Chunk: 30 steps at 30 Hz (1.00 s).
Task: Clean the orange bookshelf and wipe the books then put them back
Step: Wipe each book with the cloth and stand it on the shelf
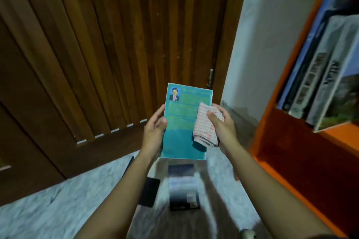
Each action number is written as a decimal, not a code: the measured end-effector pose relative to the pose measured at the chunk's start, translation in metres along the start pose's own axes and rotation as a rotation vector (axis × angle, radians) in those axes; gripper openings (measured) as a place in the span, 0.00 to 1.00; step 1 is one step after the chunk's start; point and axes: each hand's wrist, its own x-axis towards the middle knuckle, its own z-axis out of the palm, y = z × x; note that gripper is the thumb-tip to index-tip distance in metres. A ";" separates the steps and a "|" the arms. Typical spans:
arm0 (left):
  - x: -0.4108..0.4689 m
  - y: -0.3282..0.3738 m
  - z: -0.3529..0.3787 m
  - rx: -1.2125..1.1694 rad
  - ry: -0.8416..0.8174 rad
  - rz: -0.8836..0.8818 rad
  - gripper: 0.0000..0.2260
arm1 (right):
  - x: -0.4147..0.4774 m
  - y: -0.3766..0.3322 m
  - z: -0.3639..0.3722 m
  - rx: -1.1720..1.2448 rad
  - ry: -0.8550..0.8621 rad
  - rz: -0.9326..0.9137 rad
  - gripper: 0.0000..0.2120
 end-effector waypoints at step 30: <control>-0.068 0.096 0.083 -0.335 -0.020 0.251 0.15 | -0.051 -0.110 0.002 -0.449 0.464 -0.714 0.08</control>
